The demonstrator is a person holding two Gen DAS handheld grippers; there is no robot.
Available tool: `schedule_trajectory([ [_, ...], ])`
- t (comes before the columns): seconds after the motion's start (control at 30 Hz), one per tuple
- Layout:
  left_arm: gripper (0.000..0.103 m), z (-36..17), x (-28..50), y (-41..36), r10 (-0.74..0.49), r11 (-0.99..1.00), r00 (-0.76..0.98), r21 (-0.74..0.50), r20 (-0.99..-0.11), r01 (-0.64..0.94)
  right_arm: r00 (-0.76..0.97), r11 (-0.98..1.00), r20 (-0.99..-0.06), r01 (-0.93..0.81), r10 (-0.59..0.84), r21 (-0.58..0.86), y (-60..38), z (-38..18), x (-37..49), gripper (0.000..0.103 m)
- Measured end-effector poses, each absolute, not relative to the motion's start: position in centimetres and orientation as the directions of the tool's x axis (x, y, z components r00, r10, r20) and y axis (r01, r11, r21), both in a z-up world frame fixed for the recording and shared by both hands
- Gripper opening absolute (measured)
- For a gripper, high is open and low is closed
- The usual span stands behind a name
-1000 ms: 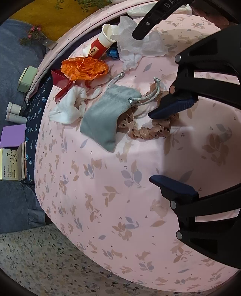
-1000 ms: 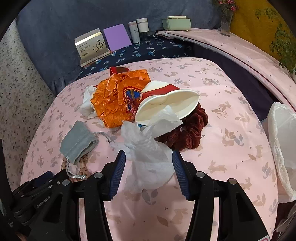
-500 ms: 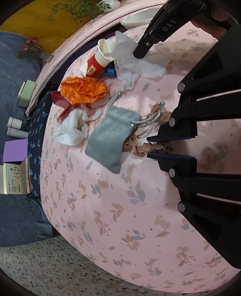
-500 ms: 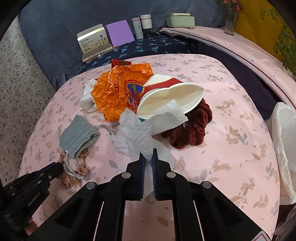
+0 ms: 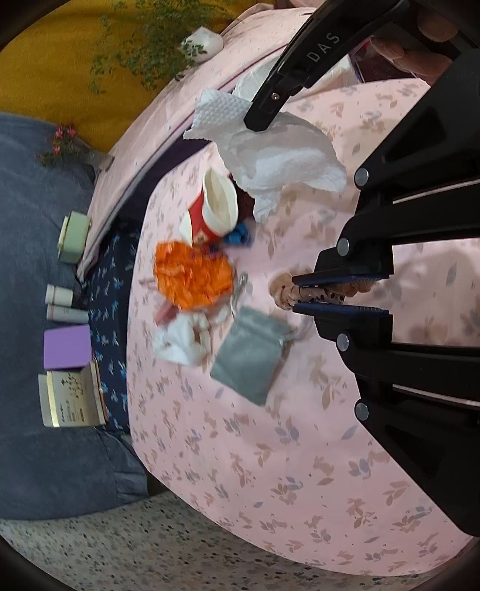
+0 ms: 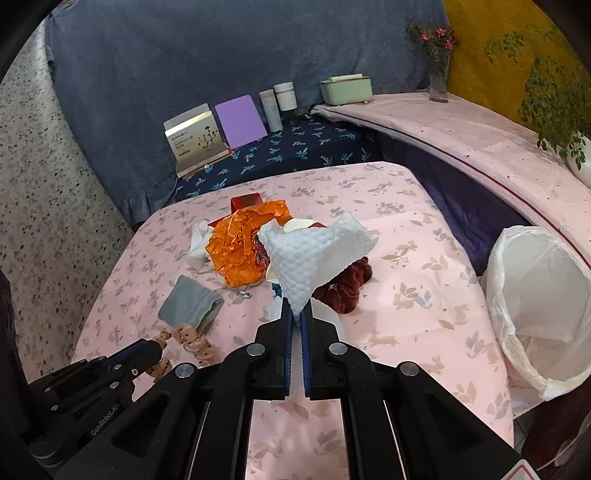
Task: Collect trash
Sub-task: 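Carry the tissue and scrunchie over the bin and release both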
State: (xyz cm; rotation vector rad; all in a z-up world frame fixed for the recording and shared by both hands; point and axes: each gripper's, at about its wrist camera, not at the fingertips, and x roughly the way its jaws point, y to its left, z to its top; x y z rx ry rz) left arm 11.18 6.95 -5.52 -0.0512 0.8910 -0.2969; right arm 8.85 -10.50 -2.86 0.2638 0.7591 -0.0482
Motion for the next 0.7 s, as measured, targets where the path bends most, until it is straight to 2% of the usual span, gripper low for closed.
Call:
schedule_trajectory([
  [0.33, 0.009, -2.3, 8.7, -0.6, -0.366, 0.911, 0.594, -0.147, -0.716, 0.384, 0.773, 0.941, -0.633, 0.240, -0.037, 0.239, -16.7, -0.4, 4.1, 0.005],
  [0.7, 0.009, -1.0, 6.9, -9.7, -0.439, 0.843, 0.565, -0.103, -0.698, 0.528, 0.772, 0.879, -0.611, 0.403, -0.176, 0.257, -25.5, 0.1, -0.9, 0.005],
])
